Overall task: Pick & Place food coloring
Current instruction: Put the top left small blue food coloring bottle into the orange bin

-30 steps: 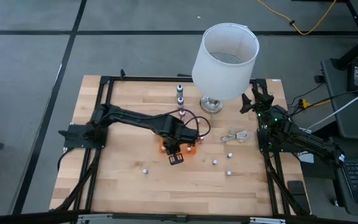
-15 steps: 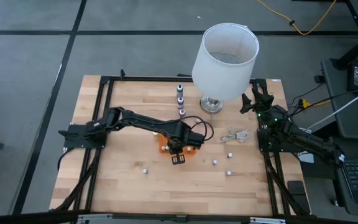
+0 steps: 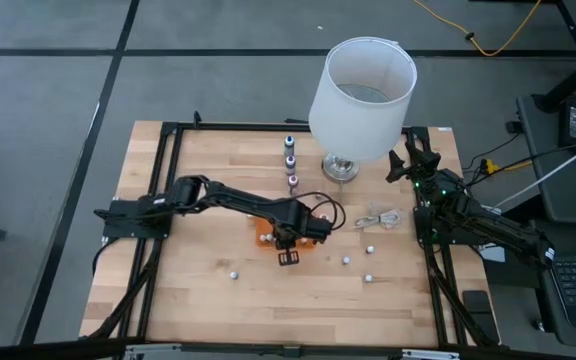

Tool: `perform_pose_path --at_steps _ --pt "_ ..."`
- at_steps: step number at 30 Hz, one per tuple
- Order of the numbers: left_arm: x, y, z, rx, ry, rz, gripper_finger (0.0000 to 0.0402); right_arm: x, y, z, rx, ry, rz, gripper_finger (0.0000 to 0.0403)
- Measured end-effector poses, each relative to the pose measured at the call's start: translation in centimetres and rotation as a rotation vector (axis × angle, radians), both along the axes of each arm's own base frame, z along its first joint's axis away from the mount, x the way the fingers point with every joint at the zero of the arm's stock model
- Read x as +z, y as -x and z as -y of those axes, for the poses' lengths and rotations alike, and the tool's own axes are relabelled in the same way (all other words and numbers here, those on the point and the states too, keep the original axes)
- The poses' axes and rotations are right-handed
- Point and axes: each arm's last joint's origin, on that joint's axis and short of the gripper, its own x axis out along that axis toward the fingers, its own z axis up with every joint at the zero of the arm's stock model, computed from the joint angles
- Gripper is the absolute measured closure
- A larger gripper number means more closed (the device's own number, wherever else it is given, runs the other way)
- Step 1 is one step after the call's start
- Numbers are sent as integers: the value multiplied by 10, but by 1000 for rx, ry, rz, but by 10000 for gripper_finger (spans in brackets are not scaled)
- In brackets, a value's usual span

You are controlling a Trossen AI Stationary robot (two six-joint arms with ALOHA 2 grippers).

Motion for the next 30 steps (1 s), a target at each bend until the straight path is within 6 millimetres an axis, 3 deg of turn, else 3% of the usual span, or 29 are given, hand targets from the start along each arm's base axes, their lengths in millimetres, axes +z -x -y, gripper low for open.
perform_pose_path --at_steps 11,30 --pt "-12 -3 1 -22 0 -23 332 0 0 0 0 0 0 79" --pt "-15 -5 2 -19 1 -3 332 0 0 0 0 0 0 79"
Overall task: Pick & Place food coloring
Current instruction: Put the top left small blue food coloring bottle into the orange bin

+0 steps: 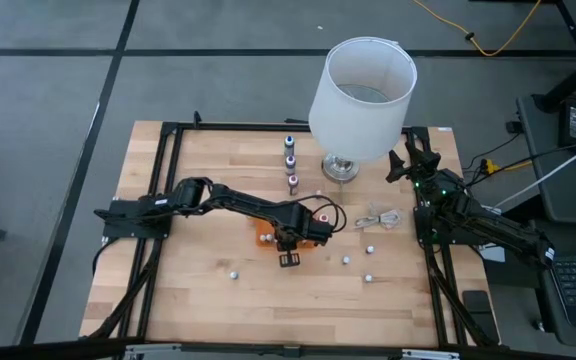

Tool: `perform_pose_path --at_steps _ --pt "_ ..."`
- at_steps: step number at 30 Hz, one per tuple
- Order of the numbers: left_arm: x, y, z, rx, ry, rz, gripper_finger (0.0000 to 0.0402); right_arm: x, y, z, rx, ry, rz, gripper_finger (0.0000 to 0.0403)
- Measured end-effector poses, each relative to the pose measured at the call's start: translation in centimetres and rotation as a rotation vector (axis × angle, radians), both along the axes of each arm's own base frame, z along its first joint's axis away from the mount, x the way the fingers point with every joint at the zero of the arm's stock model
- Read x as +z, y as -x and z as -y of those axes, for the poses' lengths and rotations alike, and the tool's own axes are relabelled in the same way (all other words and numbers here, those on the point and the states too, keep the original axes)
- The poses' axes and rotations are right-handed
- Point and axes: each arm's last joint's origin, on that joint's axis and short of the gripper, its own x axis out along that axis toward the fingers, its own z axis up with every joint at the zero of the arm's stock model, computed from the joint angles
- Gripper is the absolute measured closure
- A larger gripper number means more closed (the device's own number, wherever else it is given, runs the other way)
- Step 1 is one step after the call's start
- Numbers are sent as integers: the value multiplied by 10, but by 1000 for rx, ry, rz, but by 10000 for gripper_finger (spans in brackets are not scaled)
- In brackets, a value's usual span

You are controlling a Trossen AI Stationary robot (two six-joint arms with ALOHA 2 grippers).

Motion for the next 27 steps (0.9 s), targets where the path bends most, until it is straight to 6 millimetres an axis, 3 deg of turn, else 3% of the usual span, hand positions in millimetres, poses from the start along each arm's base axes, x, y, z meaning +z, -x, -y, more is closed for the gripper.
perform_pose_path --at_steps 5,13,27 --pt "-12 -1 1 -5 6 -33 330 0 0 0 0 0 0 79" --pt "-11 -1 2 -12 -4 -31 328 0 0 0 0 0 0 79" --pt "-12 -1 -2 2 49 -43 281 0 0 0 0 0 0 79"
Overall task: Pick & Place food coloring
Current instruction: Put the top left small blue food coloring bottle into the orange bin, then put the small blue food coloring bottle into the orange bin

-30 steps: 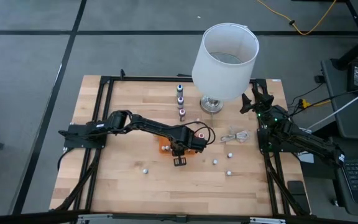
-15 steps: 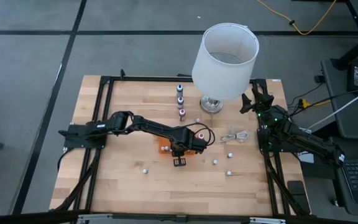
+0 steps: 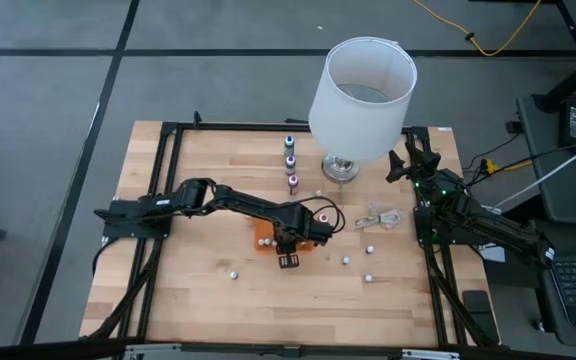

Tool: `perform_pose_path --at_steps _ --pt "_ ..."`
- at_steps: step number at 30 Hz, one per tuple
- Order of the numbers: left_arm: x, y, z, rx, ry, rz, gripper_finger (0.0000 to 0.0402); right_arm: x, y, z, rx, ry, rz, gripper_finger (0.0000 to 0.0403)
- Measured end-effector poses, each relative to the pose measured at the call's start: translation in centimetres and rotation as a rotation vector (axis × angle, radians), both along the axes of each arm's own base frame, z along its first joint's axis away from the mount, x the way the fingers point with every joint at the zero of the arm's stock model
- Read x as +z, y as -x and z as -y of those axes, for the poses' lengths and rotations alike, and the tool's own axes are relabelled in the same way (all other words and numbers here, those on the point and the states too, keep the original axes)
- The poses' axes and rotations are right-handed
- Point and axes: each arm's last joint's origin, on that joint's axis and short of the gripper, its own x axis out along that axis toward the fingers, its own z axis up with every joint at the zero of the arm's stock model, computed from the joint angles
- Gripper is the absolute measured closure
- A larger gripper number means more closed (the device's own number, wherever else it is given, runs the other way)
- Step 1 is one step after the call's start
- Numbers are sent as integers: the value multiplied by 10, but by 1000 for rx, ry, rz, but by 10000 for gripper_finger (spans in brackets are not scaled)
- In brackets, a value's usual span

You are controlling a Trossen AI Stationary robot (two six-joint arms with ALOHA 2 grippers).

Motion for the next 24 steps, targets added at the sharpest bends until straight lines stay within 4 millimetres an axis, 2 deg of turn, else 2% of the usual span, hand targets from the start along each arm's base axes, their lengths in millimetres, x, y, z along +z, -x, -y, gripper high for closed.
perform_pose_path --at_steps 5,12,20,24 --pt "1 0 0 -6 -1 -4 262 0 0 0 0 0 0 79" --pt "20 4 -7 6 3 17 238 0 0 0 0 0 0 79" --pt "54 16 -15 31 26 41 232 0 0 0 0 0 0 79" --pt "78 25 -18 78 17 83 231 0 0 0 0 0 0 79"
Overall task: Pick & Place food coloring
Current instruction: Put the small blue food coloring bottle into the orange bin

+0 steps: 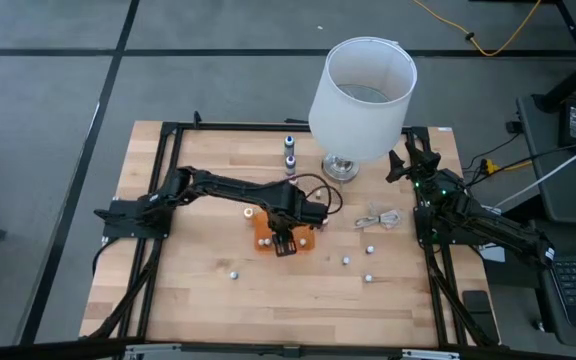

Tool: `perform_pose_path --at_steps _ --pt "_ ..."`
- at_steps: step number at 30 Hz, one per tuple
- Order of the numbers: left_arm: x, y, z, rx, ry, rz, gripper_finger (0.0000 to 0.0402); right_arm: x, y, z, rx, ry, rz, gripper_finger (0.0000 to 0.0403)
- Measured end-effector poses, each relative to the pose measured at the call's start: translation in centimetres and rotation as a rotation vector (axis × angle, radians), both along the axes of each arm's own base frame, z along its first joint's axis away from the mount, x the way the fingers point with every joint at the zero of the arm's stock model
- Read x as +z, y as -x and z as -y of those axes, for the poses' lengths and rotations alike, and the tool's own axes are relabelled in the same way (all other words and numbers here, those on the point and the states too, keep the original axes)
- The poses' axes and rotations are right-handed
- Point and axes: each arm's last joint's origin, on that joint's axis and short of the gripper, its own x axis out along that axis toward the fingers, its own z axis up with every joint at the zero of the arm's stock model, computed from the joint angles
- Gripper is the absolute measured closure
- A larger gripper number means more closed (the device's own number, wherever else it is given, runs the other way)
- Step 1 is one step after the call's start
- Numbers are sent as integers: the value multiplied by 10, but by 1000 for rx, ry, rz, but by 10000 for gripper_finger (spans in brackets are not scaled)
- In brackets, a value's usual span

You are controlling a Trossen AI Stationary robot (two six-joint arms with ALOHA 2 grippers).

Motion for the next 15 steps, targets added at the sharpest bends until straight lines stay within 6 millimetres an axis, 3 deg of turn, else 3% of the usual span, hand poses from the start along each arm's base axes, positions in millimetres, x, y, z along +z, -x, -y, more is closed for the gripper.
perform_pose_path --at_steps 6,15 --pt "40 18 1 171 -3 96 229 0 0 0 0 0 0 79" --pt "68 63 27 490 29 96 229 0 0 0 0 0 0 79"
